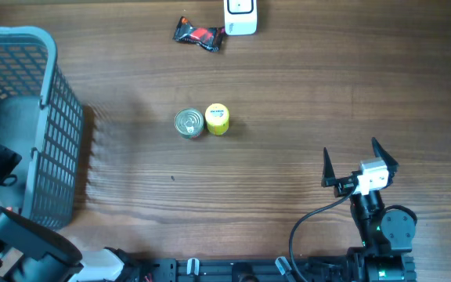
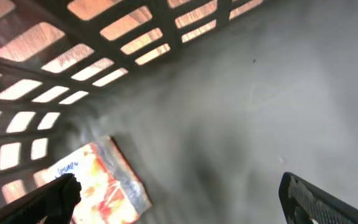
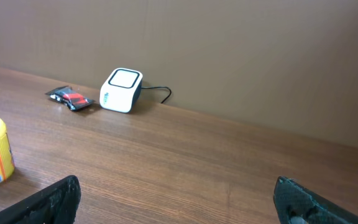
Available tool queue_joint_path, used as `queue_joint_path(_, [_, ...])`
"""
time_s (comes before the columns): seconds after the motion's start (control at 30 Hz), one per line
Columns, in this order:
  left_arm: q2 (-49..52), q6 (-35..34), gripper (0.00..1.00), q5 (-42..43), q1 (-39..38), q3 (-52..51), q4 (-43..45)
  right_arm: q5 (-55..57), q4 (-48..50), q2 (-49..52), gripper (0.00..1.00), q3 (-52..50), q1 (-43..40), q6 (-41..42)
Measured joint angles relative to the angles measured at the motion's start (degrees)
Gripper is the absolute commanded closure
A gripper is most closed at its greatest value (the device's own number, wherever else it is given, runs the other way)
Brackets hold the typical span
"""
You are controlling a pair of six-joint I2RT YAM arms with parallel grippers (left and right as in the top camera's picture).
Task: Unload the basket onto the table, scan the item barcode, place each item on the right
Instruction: 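Lower the left gripper onto the red Kleenex tissue pack, then close the left gripper on the Kleenex pack and lift it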
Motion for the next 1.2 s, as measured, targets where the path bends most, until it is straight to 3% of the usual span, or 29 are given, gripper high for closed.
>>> queue_joint_path(0.2, [0.0, -4.4, 0.00, 6.6, 0.2, 0.0, -1.6, 0.0, 0.0, 0.0, 0.00, 0.0, 0.0, 0.0])
queue_joint_path(0.33, [0.0, -11.5, 0.00, 2.1, 0.3, 0.0, -6.8, 0.0, 0.0, 0.0, 0.00, 0.0, 0.0, 0.0])
queue_joint_path(0.67, [0.0, -22.2, 0.00, -10.8, 0.3, 0.0, -13.6, 0.0, 0.0, 0.0, 0.00, 0.0, 0.0, 0.0])
queue_joint_path(1.2, [0.0, -24.5, 0.00, -12.6, 0.4, -9.9, 0.3, 0.0, 0.0, 0.0, 0.00, 0.0, 0.0, 0.0])
